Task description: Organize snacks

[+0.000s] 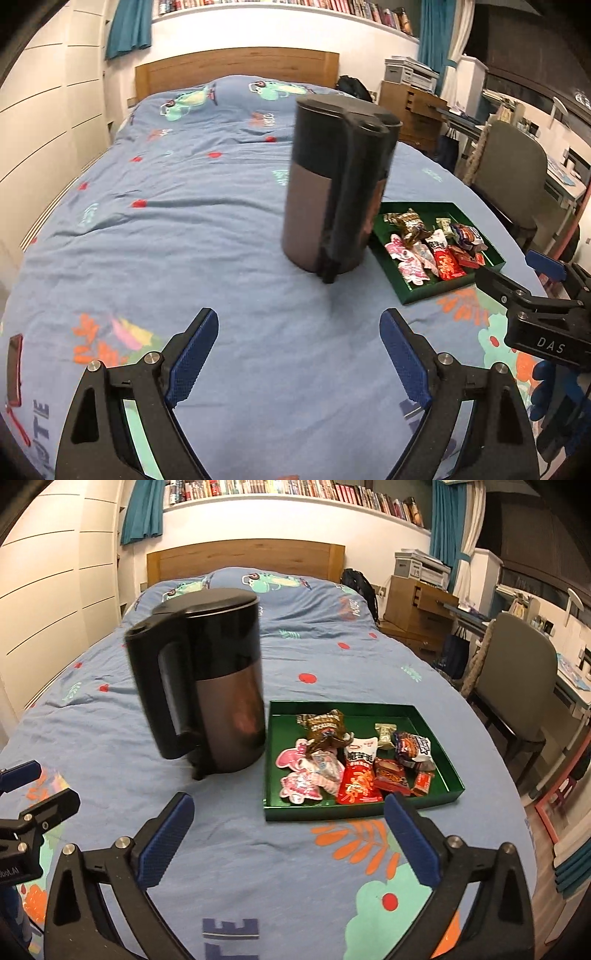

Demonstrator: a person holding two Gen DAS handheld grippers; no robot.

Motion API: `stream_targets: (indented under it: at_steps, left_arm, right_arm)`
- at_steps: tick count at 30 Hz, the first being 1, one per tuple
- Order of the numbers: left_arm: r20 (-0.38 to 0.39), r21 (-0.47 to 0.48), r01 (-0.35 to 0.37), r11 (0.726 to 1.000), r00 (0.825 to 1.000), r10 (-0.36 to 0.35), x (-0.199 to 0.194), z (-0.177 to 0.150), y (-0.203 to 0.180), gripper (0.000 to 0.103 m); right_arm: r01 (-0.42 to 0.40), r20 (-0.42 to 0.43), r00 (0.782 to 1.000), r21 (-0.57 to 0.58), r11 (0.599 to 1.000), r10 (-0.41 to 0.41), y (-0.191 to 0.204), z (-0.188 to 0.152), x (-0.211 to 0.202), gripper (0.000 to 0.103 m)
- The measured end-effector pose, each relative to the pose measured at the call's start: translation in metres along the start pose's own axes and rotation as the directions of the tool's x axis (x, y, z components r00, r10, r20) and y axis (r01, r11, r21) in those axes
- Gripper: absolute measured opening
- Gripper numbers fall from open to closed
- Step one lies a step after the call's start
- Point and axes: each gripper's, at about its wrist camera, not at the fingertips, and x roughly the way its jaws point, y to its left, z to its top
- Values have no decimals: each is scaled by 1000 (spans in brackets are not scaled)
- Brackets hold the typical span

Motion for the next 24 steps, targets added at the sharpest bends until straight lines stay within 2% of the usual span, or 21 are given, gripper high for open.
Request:
stream_targets:
  at_steps: [12, 24]
  left_arm:
    - [24, -50, -28, 998, 999, 30, -27, -13, 29, 86]
    - [35, -62, -43, 997, 998, 45, -38, -15, 39, 86]
  right_arm:
    - [11, 20, 1000, 5, 1000, -11, 20, -4, -21, 103]
    - [38, 36, 999, -26, 999, -37, 27, -2, -32, 103]
